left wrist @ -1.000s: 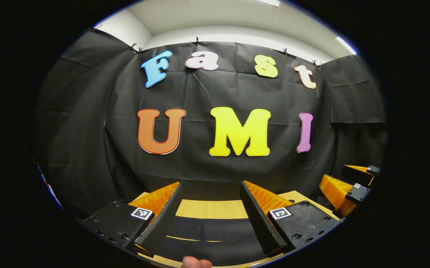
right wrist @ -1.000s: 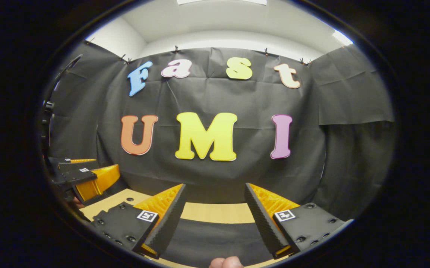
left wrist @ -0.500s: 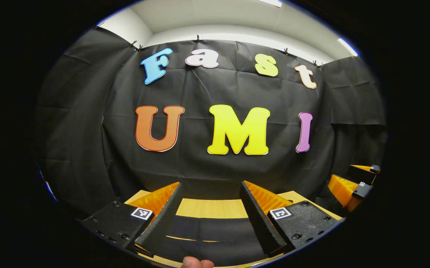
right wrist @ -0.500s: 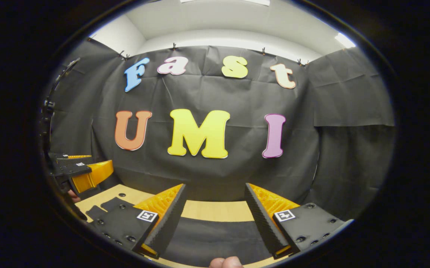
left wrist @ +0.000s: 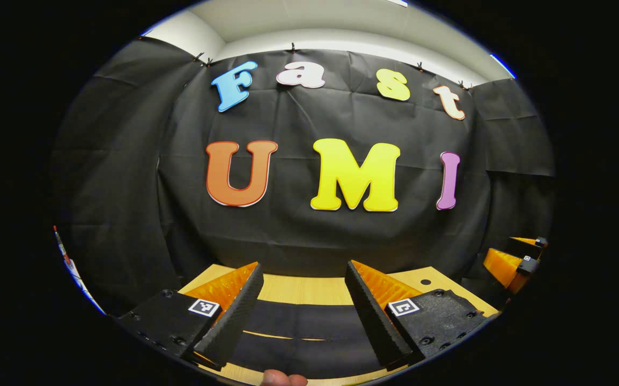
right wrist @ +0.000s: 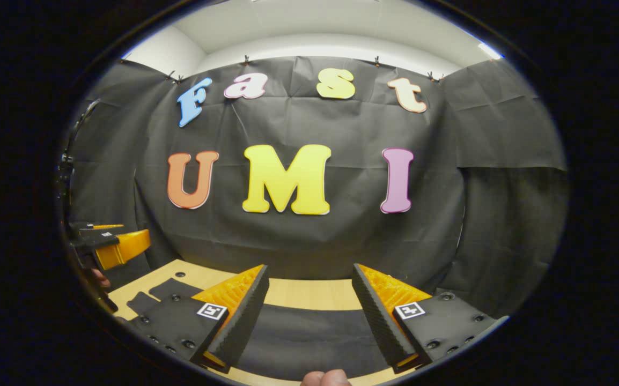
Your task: Grasp the waist and the cuffs of the jeans and fold them to make the two legs overlap; first hold the waist and fold one-third of the jeans toward the cuffs, then hold the cuffs and fold the remaining one-third in the same direction to finish folding.
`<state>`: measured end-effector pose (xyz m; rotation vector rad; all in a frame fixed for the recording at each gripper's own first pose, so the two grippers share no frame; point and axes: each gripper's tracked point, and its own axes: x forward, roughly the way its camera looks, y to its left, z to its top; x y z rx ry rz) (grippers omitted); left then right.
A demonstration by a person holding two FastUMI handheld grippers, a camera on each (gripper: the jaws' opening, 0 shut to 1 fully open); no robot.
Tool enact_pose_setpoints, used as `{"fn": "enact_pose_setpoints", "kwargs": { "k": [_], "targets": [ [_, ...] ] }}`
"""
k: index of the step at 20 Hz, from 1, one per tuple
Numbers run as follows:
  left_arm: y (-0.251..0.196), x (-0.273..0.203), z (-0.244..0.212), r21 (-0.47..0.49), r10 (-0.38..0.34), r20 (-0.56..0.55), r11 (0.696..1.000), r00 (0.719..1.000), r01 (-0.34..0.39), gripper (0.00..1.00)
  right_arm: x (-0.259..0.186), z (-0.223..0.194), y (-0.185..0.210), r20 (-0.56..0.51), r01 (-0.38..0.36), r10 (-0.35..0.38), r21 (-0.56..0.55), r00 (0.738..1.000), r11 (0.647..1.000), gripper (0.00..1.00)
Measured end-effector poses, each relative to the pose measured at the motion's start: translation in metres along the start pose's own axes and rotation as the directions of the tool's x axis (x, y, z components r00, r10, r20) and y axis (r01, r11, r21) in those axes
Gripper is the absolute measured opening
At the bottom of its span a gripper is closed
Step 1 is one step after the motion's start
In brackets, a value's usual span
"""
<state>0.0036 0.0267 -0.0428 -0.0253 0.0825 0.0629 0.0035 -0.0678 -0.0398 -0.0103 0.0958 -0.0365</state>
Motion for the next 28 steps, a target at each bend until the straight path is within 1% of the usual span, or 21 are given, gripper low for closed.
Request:
{"fn": "enact_pose_setpoints", "kwargs": {
  "k": [3,6,7,9,11,12,13,14,15,17,18,19,20,21,22,23,24,25,26,27,28],
  "targets": [
    [0.021,0.001,-0.027,-0.018,0.057,-0.071,0.998,0.996,-0.059,0.98,0.005,-0.021,-0.046,-0.048,0.032,-0.032,-0.001,0.998,0.999,0.96],
    [0.044,-0.003,-0.066,-0.022,0.129,-0.183,0.991,0.975,-0.135,0.99,0.007,-0.060,-0.092,-0.144,0.069,-0.069,-0.002,0.987,0.998,0.96],
    [0.053,-0.007,-0.080,-0.033,0.156,-0.224,0.985,0.962,-0.167,0.99,0.007,-0.075,-0.107,-0.180,0.084,-0.081,0.011,0.980,0.996,0.97],
    [0.075,-0.018,-0.110,-0.066,0.217,-0.306,0.966,0.927,-0.248,0.99,0.007,-0.106,-0.135,-0.259,0.118,-0.104,0.038,0.960,0.992,0.98],
    [0.099,-0.031,-0.142,-0.135,0.267,-0.396,0.930,0.879,-0.343,0.99,0.007,-0.135,-0.161,-0.345,0.161,-0.128,0.071,0.930,0.984,0.98],
    [0.111,-0.036,-0.157,-0.187,0.280,-0.445,0.900,0.851,-0.394,0.99,0.006,-0.151,-0.177,-0.387,0.191,-0.140,0.095,0.911,0.977,0.98],
    [0.122,-0.039,-0.174,-0.243,0.286,-0.491,0.862,0.823,-0.445,0.99,0.007,-0.163,-0.188,-0.425,0.218,-0.150,0.116,0.893,0.969,0.96],
    [0.132,-0.043,-0.189,-0.301,0.287,-0.539,0.812,0.792,-0.500,0.99,0.009,-0.173,-0.200,-0.454,0.243,-0.163,0.123,0.876,0.962,0.96],
    [0.143,-0.051,-0.200,-0.352,0.286,-0.581,0.756,0.762,-0.552,1.00,0.012,-0.180,-0.208,-0.475,0.260,-0.172,0.126,0.863,0.957,0.98],
    [0.166,-0.062,-0.222,-0.426,0.271,-0.663,0.629,0.698,-0.650,0.99,0.016,-0.193,-0.216,-0.511,0.289,-0.183,0.137,0.840,0.947,0.96],
    [0.177,-0.066,-0.232,-0.454,0.259,-0.693,0.568,0.672,-0.687,0.99,0.018,-0.200,-0.215,-0.535,0.304,-0.181,0.151,0.825,0.941,0.99],
    [0.189,-0.066,-0.239,-0.483,0.243,-0.716,0.503,0.654,-0.717,0.99,0.020,-0.207,-0.215,-0.554,0.317,-0.181,0.160,0.812,0.935,0.96],
    [0.195,-0.065,-0.246,-0.506,0.229,-0.732,0.447,0.641,-0.737,1.00,0.020,-0.214,-0.216,-0.576,0.329,-0.180,0.165,0.797,0.930,0.96],
    [0.205,-0.069,-0.249,-0.524,0.217,-0.744,0.397,0.632,-0.753,0.99,0.017,-0.221,-0.215,-0.594,0.335,-0.182,0.158,0.784,0.929,0.99],
    [0.212,-0.070,-0.250,-0.542,0.197,-0.753,0.355,0.628,-0.762,0.99,0.018,-0.226,-0.216,-0.607,0.338,-0.187,0.145,0.773,0.930,0.96],
    [0.224,-0.074,-0.252,-0.553,0.177,-0.764,0.317,0.621,-0.771,0.99,0.018,-0.226,-0.215,-0.613,0.336,-0.189,0.132,0.767,0.933,1.00],
    [0.228,-0.075,-0.254,-0.558,0.157,-0.774,0.291,0.614,-0.777,0.99,0.018,-0.226,-0.215,-0.619,0.333,-0.189,0.124,0.762,0.935,0.96],
    [0.241,-0.077,-0.260,-0.556,0.140,-0.785,0.271,0.603,-0.786,0.99,0.019,-0.226,-0.216,-0.626,0.335,-0.190,0.122,0.756,0.934,1.00],
    [0.249,-0.076,-0.263,-0.552,0.128,-0.794,0.261,0.595,-0.792,0.99,0.021,-0.226,-0.216,-0.635,0.342,-0.189,0.126,0.749,0.931,0.99],
    [0.257,-0.076,-0.264,-0.548,0.117,-0.800,0.255,0.588,-0.797,0.99,0.020,-0.229,-0.219,-0.649,0.355,-0.188,0.136,0.738,0.925,0.96],
    [0.263,-0.073,-0.263,-0.549,0.108,-0.802,0.252,0.587,-0.797,0.99,0.020,-0.231,-0.222,-0.662,0.373,-0.186,0.152,0.726,0.915,0.96]
  ]
}}
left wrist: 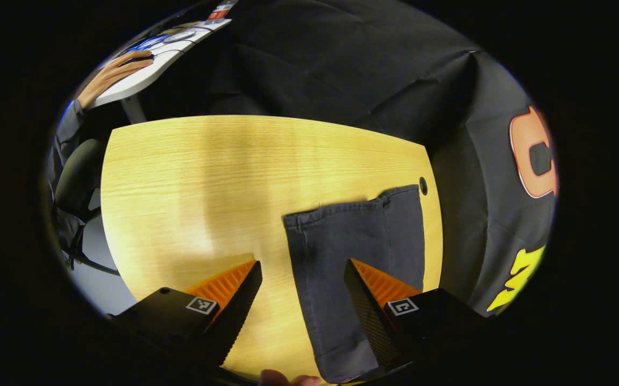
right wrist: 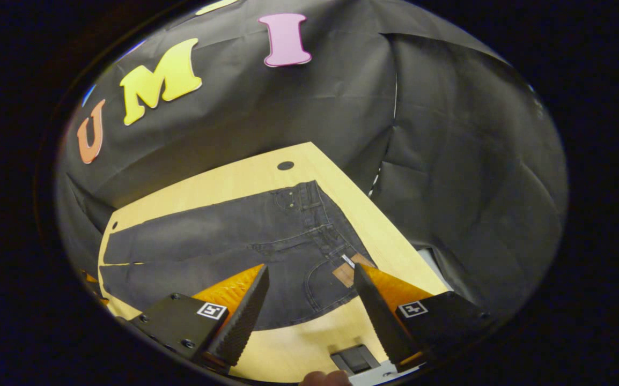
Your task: Grasp the waist and the cuffs of the jeans and fold them to make the two legs overlap; first hold the waist and fold one-third of the jeans toward the cuffs, then hold the cuffs and fold the remaining one-third in the same direction to finish folding.
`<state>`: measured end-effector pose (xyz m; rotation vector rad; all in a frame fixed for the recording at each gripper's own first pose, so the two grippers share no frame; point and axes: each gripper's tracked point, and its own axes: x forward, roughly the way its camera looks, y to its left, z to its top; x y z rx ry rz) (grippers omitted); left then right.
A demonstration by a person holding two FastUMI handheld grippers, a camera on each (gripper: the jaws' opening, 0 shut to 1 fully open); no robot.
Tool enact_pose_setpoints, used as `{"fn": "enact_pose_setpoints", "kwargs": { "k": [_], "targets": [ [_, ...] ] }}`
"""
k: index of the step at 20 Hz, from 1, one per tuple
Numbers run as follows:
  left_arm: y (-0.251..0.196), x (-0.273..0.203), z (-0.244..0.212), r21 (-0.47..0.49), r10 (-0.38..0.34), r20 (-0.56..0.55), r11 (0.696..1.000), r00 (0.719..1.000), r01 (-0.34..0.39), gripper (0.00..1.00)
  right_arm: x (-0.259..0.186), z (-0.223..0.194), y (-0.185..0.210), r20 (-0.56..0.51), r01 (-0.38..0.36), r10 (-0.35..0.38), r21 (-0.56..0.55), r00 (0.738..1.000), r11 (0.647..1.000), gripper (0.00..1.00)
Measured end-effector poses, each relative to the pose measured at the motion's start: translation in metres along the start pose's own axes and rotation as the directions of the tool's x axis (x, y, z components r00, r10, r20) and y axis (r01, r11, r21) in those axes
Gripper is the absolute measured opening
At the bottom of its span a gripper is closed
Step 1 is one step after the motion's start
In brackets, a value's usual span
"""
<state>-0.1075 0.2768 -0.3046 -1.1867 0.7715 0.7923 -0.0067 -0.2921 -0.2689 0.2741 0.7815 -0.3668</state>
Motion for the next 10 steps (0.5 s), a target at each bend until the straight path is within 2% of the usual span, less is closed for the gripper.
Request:
{"fn": "enact_pose_setpoints", "kwargs": {
  "k": [2,4,9,10],
  "targets": [
    [-0.002,0.009,0.010,-0.004,0.003,-0.015,1.000,1.000,-0.003,0.99,0.007,0.000,-0.007,-0.024,0.021,-0.020,0.050,1.000,0.999,1.00],
    [-0.004,0.016,0.021,-0.013,0.007,-0.013,1.000,1.000,-0.007,0.99,0.009,0.002,-0.011,-0.034,0.043,-0.040,0.080,0.999,0.996,0.99],
    [-0.008,0.035,0.029,-0.010,0.060,-0.043,0.998,0.997,-0.061,0.99,0.014,0.007,-0.012,-0.041,0.068,-0.064,0.083,0.997,0.994,1.00],
    [-0.015,0.037,0.030,-0.010,0.047,-0.047,0.999,0.998,-0.048,0.99,0.015,0.008,-0.012,-0.043,0.071,-0.068,0.082,0.997,0.994,1.00]
  ]
}}
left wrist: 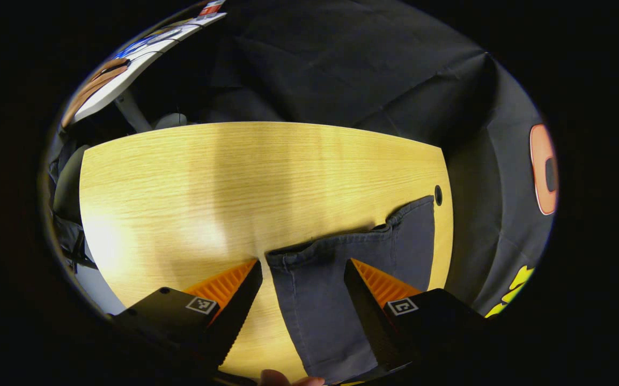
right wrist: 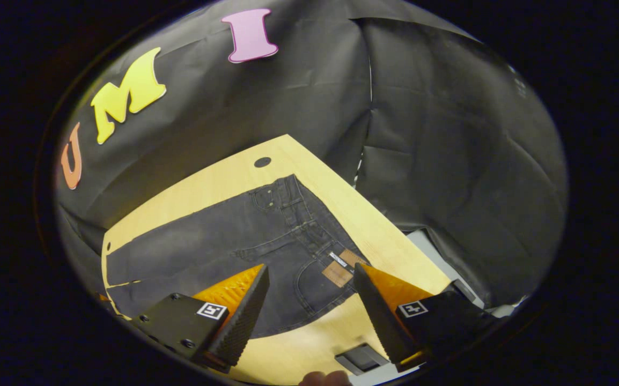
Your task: Grasp the waist and the cuffs of the jeans and fold them to make the two legs overlap; first hold the waist and fold one-third of the jeans toward the cuffs, then hold the cuffs and fold the remaining one-third in the same direction to finish folding.
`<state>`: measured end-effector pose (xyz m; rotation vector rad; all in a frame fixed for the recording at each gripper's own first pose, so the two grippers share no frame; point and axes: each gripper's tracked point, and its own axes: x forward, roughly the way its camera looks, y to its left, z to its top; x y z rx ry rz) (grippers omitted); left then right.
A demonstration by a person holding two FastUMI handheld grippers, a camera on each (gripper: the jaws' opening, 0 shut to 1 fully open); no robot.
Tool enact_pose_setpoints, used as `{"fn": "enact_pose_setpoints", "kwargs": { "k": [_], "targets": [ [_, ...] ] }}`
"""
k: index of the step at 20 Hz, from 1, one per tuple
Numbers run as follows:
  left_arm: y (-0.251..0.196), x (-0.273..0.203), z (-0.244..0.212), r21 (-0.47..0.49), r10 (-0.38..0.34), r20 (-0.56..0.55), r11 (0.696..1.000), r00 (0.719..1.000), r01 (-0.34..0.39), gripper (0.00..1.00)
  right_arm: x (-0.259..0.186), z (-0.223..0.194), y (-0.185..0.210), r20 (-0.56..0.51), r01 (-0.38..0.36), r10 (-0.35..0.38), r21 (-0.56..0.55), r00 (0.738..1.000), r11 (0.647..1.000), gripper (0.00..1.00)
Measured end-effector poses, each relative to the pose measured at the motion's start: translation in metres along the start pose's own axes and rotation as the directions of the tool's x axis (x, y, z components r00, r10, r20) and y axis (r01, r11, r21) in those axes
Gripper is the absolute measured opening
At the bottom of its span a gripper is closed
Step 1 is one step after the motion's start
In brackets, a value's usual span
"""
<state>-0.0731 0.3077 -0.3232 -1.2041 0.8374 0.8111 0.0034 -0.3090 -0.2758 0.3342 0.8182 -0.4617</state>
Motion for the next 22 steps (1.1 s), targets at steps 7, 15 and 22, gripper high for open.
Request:
{"fn": "enact_pose_setpoints", "kwargs": {
  "k": [7,15,22],
  "targets": [
    [-0.004,0.014,-0.013,0.108,0.116,-0.061,0.988,0.991,-0.109,0.92,0.020,-0.008,-0.012,-0.069,0.036,-0.031,0.069,0.997,0.997,1.00],
    [0.006,0.015,-0.008,-0.001,0.112,-0.061,0.994,0.992,-0.113,0.22,0.054,-0.015,-0.046,-0.153,0.064,-0.015,0.321,0.988,0.945,0.96],
    [0.002,0.016,-0.009,-0.043,0.080,-0.055,0.996,0.995,-0.083,0.06,0.078,-0.034,-0.075,-0.228,0.124,-0.007,0.502,0.974,0.856,0.98]
  ]
}}
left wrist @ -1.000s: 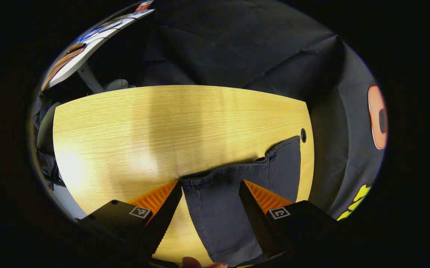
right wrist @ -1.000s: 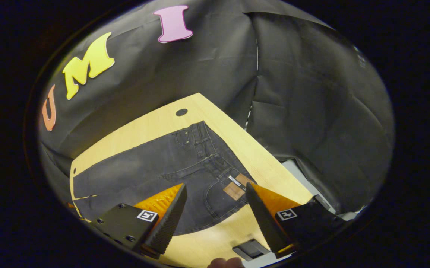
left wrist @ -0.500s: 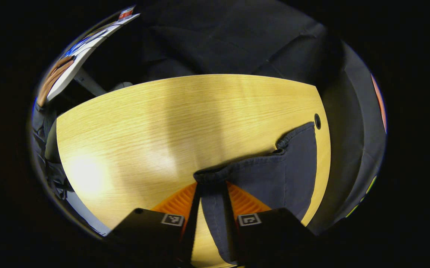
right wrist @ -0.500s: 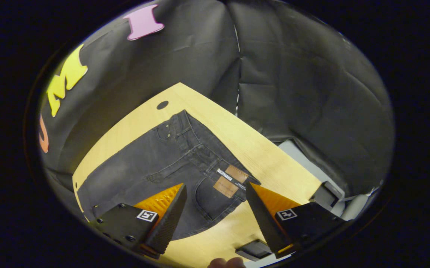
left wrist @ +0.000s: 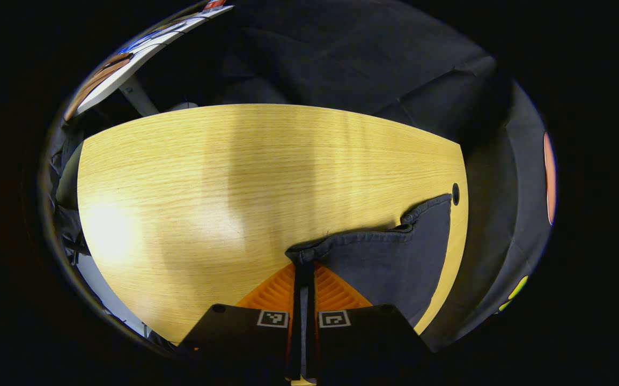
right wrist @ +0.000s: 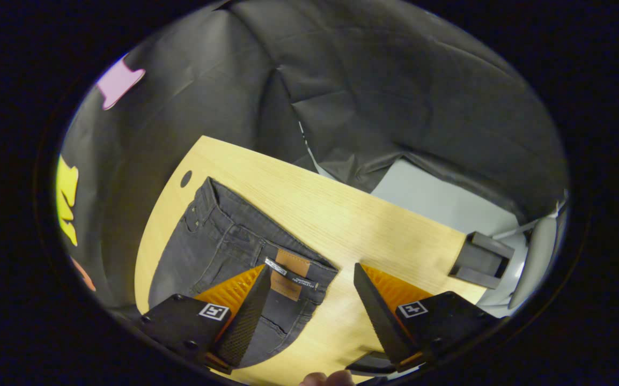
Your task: Grasp the waist and the cuffs of the jeans and fold them to make the two legs overlap; first hold the waist and fold one-third of the jeans toward the cuffs, then hold the cuffs and fold the remaining one-third in the same direction to finish folding.
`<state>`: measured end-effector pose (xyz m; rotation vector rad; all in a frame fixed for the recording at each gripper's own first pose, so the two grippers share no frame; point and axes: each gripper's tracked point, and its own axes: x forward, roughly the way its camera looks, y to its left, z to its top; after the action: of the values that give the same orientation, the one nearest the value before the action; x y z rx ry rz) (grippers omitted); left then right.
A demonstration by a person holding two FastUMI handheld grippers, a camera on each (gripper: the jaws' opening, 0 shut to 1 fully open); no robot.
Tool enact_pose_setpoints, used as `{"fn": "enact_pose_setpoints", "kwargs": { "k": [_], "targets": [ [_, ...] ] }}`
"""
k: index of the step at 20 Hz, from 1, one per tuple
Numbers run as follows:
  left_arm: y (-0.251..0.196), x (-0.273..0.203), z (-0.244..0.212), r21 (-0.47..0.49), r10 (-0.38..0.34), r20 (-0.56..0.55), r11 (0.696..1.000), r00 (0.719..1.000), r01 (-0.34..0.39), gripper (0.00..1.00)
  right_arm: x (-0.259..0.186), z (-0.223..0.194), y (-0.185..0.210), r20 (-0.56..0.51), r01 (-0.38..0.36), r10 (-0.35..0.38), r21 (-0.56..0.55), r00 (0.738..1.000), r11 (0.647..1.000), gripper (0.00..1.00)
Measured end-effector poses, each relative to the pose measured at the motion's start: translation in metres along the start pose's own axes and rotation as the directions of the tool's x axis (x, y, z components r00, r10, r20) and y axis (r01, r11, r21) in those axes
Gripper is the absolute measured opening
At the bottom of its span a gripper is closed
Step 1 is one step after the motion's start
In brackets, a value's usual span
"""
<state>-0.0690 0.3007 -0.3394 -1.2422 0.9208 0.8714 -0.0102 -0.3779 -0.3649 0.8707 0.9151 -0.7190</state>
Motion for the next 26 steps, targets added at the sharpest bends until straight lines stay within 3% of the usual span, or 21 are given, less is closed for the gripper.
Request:
{"fn": "enact_pose_setpoints", "kwargs": {
  "k": [2,4,5,6,7,9,10,11,13,14,17,18,19,20,21,22,24,26],
  "targets": [
    [0.000,0.000,-0.001,0.009,0.002,0.000,1.000,1.000,-0.002,0.06,0.008,0.001,0.002,0.008,0.007,-0.007,-0.003,1.000,1.000,0.93],
    [-0.001,0.000,-0.001,0.020,0.003,0.002,1.000,1.000,-0.003,0.05,0.009,-0.002,0.011,0.008,0.002,-0.001,-0.050,1.000,0.999,0.98],
    [0.000,0.001,-0.001,0.026,0.004,0.006,1.000,1.000,-0.005,0.05,0.012,-0.008,0.017,-0.012,0.004,-0.005,-0.080,1.000,0.997,0.93],
    [0.000,0.000,-0.002,0.030,0.006,0.009,1.000,1.000,-0.006,0.05,0.015,-0.006,0.016,0.009,0.035,-0.034,-0.135,0.999,0.990,0.98],
    [0.001,0.000,-0.001,0.032,0.006,0.013,0.999,1.000,-0.007,0.05,0.017,-0.012,0.013,0.015,0.076,-0.075,-0.196,0.997,0.978,0.92],
    [0.000,0.001,-0.001,0.041,0.004,0.020,0.999,1.000,-0.005,0.05,0.022,-0.017,0.005,0.079,0.175,-0.158,-0.348,0.984,0.921,0.94],
    [0.000,0.001,-0.001,0.047,0.001,0.024,0.999,1.000,-0.002,0.05,0.024,-0.016,0.008,0.106,0.185,-0.155,-0.402,0.982,0.897,0.91],
    [0.000,0.001,-0.002,0.047,-0.002,0.026,0.999,1.000,0.001,0.05,0.024,-0.018,0.012,0.114,0.190,-0.157,-0.400,0.981,0.896,0.80],
    [0.000,0.002,-0.001,0.041,-0.006,0.029,0.999,1.000,0.005,0.05,0.025,-0.020,0.017,0.100,0.188,-0.162,-0.362,0.982,0.913,0.59],
    [0.001,0.001,-0.001,0.039,-0.007,0.029,0.999,1.000,0.006,0.05,0.026,-0.023,0.017,0.083,0.174,-0.154,-0.354,0.985,0.919,0.64],
    [0.001,0.000,-0.004,0.024,-0.005,0.021,1.000,1.000,0.005,0.05,0.021,-0.021,0.021,0.036,0.149,-0.145,-0.330,0.989,0.932,0.16],
    [0.000,-0.003,-0.005,0.015,-0.014,0.017,1.000,1.000,0.013,0.05,0.020,-0.018,0.022,0.026,0.134,-0.132,-0.315,0.991,0.940,0.19],
    [-0.003,-0.007,-0.006,0.001,-0.026,0.012,1.000,1.000,0.026,0.05,0.017,-0.018,0.023,0.002,0.109,-0.113,-0.281,0.994,0.953,0.11],
    [-0.005,-0.013,-0.006,-0.013,-0.039,0.006,0.999,0.999,0.039,0.05,0.014,-0.018,0.028,-0.022,0.078,-0.085,-0.215,0.996,0.974,0.14],
    [-0.005,-0.019,-0.007,-0.032,-0.043,-0.001,0.999,0.999,0.043,0.05,0.008,-0.017,0.036,-0.051,0.041,-0.048,-0.136,0.998,0.990,0.06],
    [-0.003,-0.026,-0.007,-0.060,-0.025,-0.008,0.998,1.000,0.025,0.05,0.004,-0.016,0.042,-0.078,0.005,-0.010,-0.071,0.997,0.997,0.05],
    [-0.002,-0.039,-0.009,-0.140,-0.003,-0.026,0.990,1.000,-0.001,0.05,-0.013,-0.009,0.050,-0.117,-0.064,0.067,0.029,0.991,0.998,0.02],
    [-0.016,-0.053,-0.014,-0.187,-0.033,-0.042,0.982,0.999,0.024,0.05,-0.032,-0.005,0.072,-0.149,-0.130,0.149,0.130,0.977,0.983,0.08]
  ]
}}
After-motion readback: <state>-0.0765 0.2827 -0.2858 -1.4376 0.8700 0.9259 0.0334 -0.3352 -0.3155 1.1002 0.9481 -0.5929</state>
